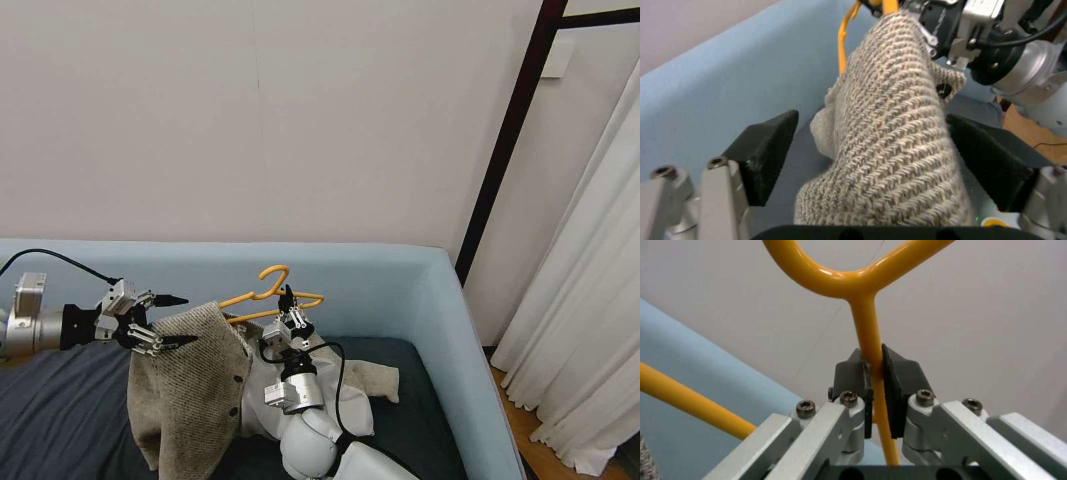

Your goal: Pick up the clothes from the sofa and hang them on the clothes hanger.

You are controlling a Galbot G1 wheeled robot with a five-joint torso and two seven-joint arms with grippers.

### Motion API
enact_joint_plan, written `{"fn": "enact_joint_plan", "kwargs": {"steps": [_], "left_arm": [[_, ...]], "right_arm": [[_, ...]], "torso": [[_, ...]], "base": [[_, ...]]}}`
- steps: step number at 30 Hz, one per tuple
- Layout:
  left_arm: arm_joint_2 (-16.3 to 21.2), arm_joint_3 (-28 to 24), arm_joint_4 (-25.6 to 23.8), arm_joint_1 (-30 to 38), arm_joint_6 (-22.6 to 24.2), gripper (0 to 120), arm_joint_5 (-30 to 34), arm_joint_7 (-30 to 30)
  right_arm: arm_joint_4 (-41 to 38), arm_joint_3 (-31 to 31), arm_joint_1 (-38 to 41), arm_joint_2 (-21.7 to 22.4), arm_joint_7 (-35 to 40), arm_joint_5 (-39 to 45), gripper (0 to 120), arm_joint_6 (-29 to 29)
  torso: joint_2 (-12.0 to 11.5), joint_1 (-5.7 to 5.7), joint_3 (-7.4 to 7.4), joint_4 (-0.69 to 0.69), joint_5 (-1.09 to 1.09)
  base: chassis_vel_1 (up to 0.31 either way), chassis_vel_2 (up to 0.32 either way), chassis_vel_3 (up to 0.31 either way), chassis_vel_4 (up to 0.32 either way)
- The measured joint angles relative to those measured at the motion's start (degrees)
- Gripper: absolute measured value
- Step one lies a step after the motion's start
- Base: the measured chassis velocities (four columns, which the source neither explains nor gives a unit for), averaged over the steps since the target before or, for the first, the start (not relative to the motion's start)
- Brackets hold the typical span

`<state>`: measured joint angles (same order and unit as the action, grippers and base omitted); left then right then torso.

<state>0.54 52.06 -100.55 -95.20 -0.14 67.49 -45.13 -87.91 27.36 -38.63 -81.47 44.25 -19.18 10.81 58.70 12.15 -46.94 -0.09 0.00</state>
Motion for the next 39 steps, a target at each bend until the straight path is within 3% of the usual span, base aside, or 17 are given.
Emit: {"fn": "enact_joint_plan", "kwargs": {"steps": [21, 39], "left_arm": [[-0.08, -0.65, -1.62, -0.74, 1.12, 8, -0.5, 2.22], [-1.57, -0.68, -2.25, -0.35, 1.22, 8, -1.16, 2.54]], "right_arm": [[-1.26, 0.66, -0.72, 0.0, -0.67, -1.62, 5, -1.23], [-1.52, 1.7, -1.56, -0.05, -1.96, -1.58, 5, -2.11]], "torso": [[0.0, 0.0, 0.0, 0.0, 0.0], [0.0, 0.0, 0.0, 0.0, -0.01]], "base": [[0.0, 0.0, 0.0, 0.0], [0.0, 0.0, 0.0, 0.0]]}}
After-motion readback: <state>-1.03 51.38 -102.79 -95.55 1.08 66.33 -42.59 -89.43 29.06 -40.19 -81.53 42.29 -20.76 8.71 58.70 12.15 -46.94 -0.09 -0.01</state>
